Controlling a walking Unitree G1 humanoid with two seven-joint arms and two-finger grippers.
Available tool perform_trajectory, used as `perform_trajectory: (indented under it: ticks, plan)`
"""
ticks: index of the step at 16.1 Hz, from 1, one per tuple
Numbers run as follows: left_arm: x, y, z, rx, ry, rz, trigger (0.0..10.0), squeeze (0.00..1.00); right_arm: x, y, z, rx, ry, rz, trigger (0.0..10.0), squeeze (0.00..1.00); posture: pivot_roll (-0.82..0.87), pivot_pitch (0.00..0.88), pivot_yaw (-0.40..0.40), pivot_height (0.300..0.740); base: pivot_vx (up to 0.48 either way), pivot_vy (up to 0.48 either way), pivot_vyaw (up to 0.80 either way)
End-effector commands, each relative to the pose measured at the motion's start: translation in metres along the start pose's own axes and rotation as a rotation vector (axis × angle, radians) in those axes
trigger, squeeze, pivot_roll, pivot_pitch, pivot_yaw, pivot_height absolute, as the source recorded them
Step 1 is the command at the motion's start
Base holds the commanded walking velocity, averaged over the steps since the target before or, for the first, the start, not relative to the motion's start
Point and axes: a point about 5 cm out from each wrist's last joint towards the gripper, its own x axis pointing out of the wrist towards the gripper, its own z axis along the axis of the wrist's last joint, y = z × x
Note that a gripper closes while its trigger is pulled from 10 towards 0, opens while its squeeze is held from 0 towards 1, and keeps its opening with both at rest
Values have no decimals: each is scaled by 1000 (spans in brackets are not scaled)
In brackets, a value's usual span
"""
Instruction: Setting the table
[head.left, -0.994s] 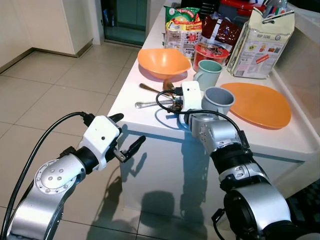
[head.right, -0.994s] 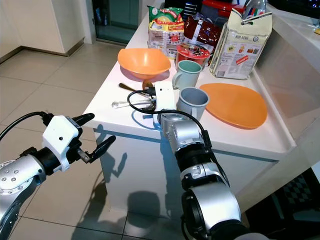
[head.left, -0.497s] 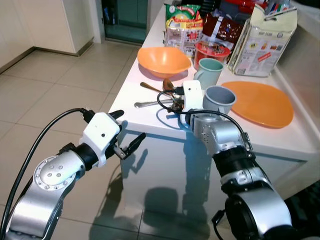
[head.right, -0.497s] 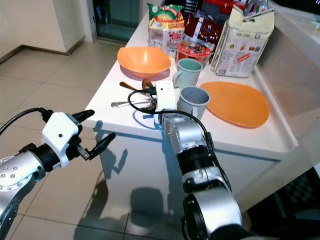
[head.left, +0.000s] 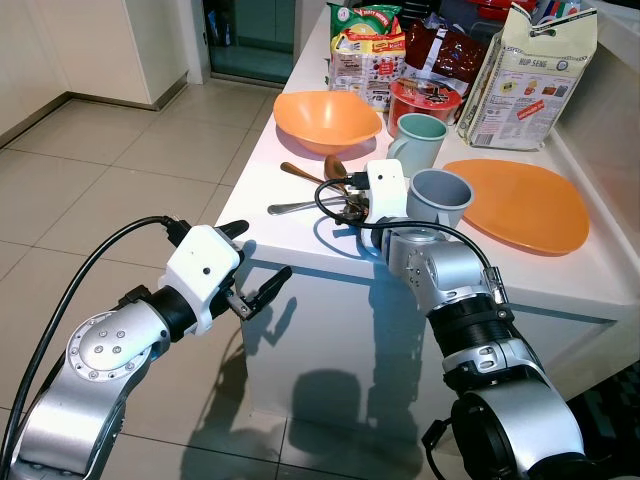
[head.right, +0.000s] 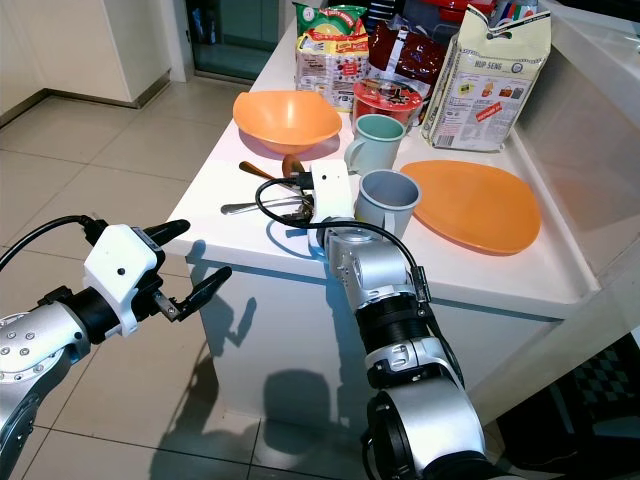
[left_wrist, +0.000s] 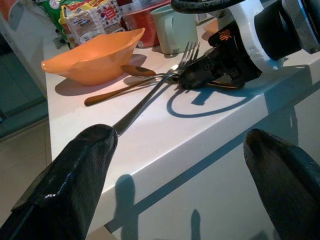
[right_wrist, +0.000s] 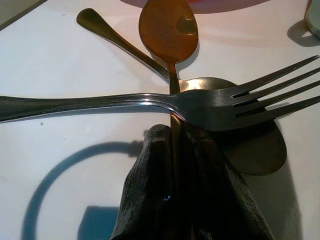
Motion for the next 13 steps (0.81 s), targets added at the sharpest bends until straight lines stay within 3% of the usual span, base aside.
perform_trajectory:
  ticks: [1, 9, 11, 13]
  plan:
    - [1, 0, 2, 7, -4, -13, 10000, 0, -1, -4, -3, -1, 16, -11, 0, 0, 183, 0, -79, 740, 0, 0, 0]
    - [1, 0, 2, 7, -4, -13, 10000, 0, -1, -4, -3, -1, 16, -11, 0, 0, 183, 0, -79, 740, 0, 0, 0]
    - [2, -2, 3, 17, -4, -20, 10000, 0, -17, 4, 21, -22, -125, 91, 0, 0, 179, 0, -78, 740, 0, 0, 0]
    - [2, -2, 2, 18, -3, -20, 10000, 0, -16, 5, 22, -21, -126, 92, 0, 0, 178, 0, -77, 740, 0, 0, 0]
